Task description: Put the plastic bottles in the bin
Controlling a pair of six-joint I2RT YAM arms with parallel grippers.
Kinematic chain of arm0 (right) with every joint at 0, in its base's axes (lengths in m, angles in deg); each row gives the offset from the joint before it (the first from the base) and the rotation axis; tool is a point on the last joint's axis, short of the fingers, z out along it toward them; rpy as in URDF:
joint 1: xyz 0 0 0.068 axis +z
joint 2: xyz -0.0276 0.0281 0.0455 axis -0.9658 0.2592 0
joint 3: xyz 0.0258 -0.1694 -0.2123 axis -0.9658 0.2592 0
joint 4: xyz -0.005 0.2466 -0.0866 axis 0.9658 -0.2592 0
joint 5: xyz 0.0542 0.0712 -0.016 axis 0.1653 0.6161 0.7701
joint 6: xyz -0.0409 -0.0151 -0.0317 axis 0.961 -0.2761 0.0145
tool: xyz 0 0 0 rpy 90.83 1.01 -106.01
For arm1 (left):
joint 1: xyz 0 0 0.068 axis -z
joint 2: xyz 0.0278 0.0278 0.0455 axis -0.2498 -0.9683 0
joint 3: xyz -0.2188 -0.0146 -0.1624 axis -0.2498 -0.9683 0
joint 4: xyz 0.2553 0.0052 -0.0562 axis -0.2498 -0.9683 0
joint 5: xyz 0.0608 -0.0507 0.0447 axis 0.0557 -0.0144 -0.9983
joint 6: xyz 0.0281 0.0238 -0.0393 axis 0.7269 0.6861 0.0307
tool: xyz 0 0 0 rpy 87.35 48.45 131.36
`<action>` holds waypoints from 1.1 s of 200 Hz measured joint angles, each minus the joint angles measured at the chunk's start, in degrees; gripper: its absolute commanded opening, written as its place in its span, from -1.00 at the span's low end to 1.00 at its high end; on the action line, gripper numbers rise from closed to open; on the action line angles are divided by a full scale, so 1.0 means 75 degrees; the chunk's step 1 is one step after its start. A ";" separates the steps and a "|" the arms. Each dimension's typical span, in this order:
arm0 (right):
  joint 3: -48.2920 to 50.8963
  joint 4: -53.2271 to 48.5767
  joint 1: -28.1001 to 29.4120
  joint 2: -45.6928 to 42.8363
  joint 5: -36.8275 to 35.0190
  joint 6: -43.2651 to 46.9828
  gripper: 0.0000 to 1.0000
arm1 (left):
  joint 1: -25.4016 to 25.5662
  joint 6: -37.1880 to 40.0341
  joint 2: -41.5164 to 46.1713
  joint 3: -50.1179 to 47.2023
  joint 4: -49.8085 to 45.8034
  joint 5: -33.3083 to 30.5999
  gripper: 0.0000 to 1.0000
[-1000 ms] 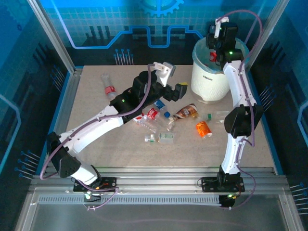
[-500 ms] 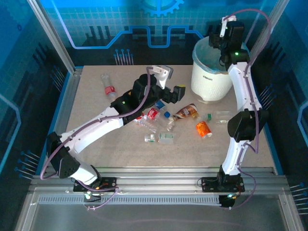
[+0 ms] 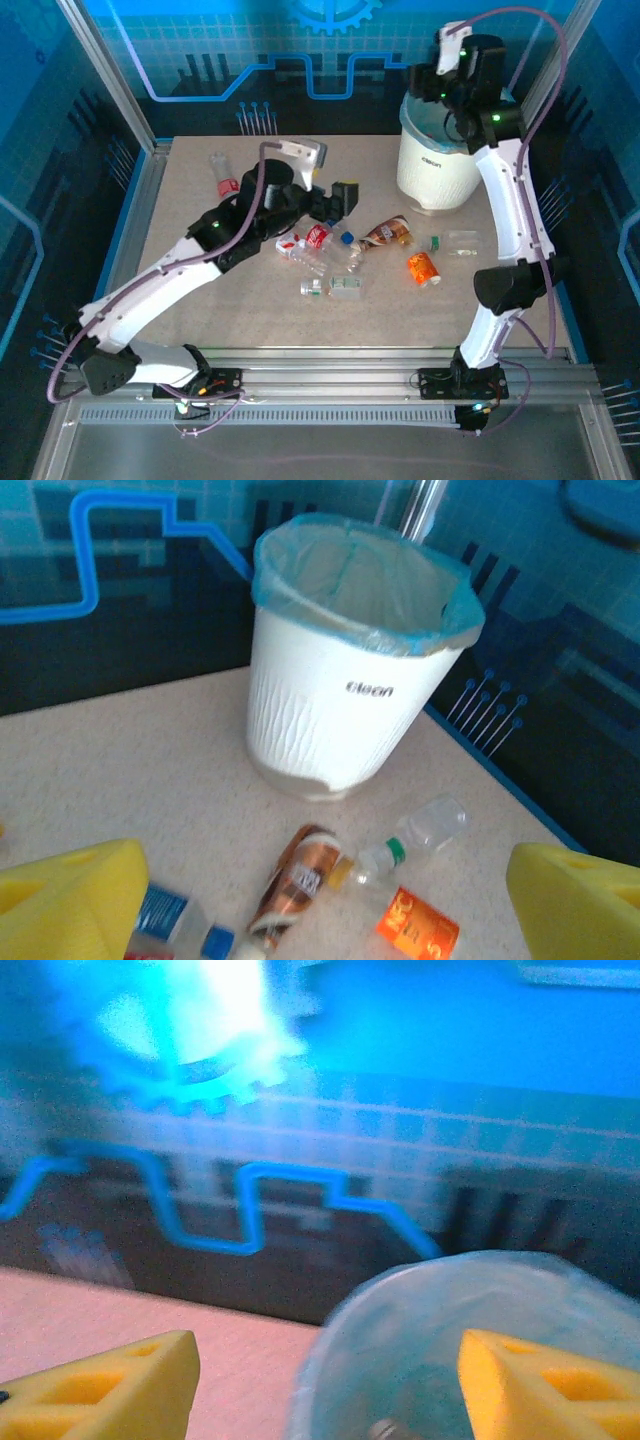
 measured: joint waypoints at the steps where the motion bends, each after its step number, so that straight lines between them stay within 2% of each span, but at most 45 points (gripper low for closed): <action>1: 0.0003 -0.0052 0.0058 -0.0026 0.0026 0.0012 0.39 | 0.0000 -0.0020 0.0047 -0.0035 -0.0035 0.0000 0.87; 44: 0.1285 -0.0749 0.2565 -0.0973 0.0411 0.0641 0.38 | -0.0093 -0.0778 0.1469 -0.1501 -0.1317 -0.0041 0.87; 59: 0.2200 -0.0755 0.3340 -0.1189 0.0353 0.0758 0.36 | -0.0181 -0.1035 0.2034 -0.2151 -0.1714 -0.0117 0.87; 81: 0.3891 -0.0595 0.4077 -0.1448 0.0332 0.0921 0.36 | -0.0303 -0.1352 0.2882 -0.3040 -0.2159 -0.0256 0.86; 110: 0.6003 -0.0478 0.4741 -0.1682 0.0475 0.1341 0.46 | -0.0341 -0.1606 0.3969 -0.3966 -0.2643 -0.0455 0.87; 138: 0.7321 -0.0525 0.5217 -0.2005 0.0822 0.2075 0.49 | -0.0350 -0.1623 0.5018 -0.4820 -0.2841 -0.0545 0.88; 179: 0.7755 -0.0356 0.5764 -0.2145 0.0892 0.2964 0.46 | -0.0350 -0.1577 0.6024 -0.5298 -0.3086 -0.0618 0.88; 220: 0.7702 -0.0131 0.6204 -0.1711 0.0545 0.3692 0.45 | -0.0350 -0.1568 0.6298 -0.5353 -0.3150 -0.0962 0.90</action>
